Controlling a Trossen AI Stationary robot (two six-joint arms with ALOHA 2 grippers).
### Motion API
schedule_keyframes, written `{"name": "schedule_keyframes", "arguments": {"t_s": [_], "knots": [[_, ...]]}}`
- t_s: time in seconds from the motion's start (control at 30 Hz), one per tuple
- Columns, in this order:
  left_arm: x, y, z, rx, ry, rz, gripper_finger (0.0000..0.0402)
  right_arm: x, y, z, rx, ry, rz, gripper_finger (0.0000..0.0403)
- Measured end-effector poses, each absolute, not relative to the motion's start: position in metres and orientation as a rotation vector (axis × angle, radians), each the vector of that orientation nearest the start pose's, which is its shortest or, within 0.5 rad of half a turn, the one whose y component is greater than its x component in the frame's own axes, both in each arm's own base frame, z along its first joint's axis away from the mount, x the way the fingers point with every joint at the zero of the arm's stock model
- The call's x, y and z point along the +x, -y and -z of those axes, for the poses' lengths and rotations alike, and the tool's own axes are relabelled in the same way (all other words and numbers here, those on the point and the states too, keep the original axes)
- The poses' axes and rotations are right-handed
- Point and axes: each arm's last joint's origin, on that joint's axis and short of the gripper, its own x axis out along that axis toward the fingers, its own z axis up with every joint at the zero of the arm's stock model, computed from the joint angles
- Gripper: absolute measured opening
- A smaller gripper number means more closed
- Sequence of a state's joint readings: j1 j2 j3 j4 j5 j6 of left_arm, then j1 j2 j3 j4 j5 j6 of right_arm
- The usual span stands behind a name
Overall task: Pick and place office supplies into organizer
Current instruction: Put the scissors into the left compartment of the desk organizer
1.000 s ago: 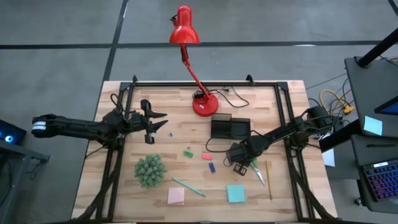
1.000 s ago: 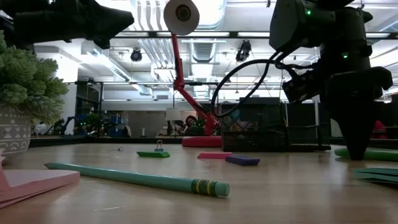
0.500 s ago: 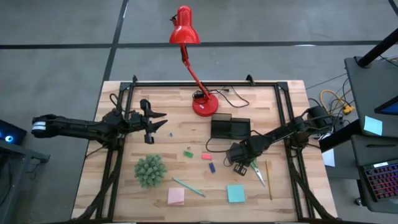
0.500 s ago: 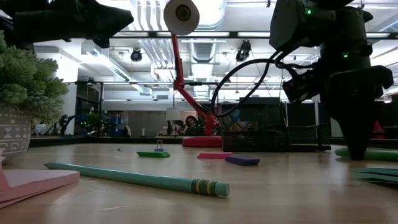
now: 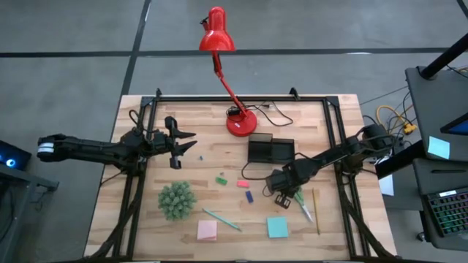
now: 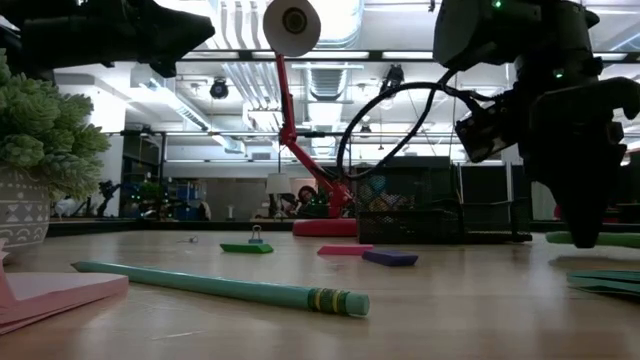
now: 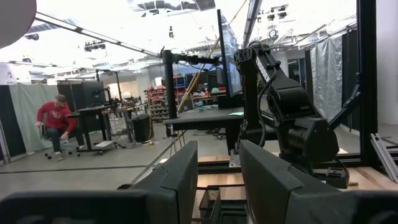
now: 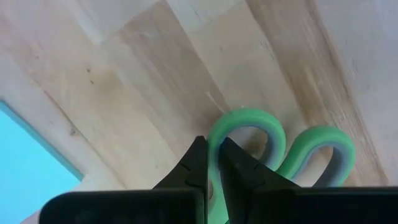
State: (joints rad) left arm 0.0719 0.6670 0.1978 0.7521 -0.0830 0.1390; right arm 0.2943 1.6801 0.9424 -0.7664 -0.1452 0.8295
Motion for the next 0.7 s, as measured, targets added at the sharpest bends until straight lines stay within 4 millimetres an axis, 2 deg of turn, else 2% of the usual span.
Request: {"name": "schedule_keyframes", "arguments": {"t_s": [0.27,0.7], "knots": [[0.150,-0.013,-0.237,0.136,0.272,-0.174,0.0107,0.266,-0.083,-0.166,0.539,-1.474,0.279,0.0013],[0.150,-0.013,-0.237,0.136,0.272,-0.174,0.0107,0.269,-0.077,-0.211,0.459,-1.220,0.342,0.0013]]}}
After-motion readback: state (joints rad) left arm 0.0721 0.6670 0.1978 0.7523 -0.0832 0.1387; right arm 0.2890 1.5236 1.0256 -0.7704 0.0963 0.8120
